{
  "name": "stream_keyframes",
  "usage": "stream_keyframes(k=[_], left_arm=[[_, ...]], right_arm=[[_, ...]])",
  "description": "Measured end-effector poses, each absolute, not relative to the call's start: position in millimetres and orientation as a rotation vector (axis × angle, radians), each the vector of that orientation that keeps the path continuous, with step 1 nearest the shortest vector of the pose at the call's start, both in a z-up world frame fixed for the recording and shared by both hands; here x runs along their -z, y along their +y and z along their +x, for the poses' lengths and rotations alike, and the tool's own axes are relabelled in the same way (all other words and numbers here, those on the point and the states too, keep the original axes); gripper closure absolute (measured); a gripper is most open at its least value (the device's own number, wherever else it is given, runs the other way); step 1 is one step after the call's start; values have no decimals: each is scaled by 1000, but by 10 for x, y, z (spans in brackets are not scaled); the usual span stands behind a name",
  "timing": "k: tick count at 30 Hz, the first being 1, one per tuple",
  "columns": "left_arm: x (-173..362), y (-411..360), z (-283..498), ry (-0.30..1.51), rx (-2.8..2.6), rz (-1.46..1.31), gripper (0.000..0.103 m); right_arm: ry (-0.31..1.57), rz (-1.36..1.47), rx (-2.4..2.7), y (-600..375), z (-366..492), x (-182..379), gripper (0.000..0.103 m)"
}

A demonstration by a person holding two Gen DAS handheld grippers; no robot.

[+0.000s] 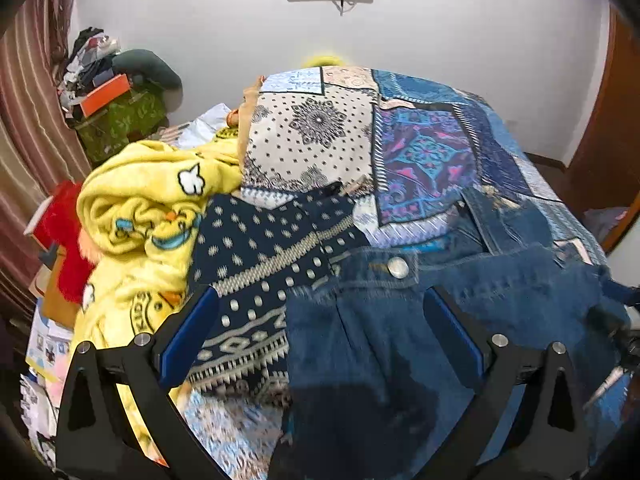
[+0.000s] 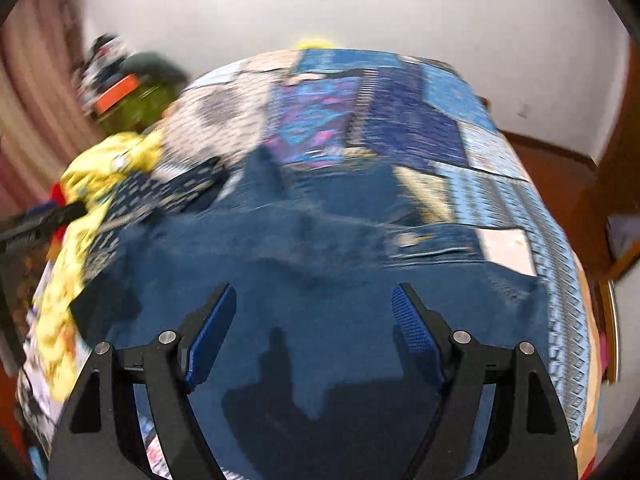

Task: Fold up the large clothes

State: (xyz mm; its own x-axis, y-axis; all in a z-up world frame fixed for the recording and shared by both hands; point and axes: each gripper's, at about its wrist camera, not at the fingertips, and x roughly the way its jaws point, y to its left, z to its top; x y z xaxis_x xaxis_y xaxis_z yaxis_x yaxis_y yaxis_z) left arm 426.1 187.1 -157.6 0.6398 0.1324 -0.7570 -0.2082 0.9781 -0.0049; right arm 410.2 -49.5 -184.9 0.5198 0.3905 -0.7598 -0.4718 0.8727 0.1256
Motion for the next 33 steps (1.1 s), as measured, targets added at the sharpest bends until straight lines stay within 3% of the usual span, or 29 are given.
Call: stream_keyframes(k=[11,19,33], left_arm=[[2501,1798,3792,1061,-171,34,0],[2654,2257,3503,1058,-225,-142,0],[2698,2286,3189,1026,-284,-153,0]], right_arm=[[955,-323,-575,-160,3873,2418,25],[951,-253,-536,-649,3873,2371,25],[931,-312,-256,-1674,3766,2274,25]])
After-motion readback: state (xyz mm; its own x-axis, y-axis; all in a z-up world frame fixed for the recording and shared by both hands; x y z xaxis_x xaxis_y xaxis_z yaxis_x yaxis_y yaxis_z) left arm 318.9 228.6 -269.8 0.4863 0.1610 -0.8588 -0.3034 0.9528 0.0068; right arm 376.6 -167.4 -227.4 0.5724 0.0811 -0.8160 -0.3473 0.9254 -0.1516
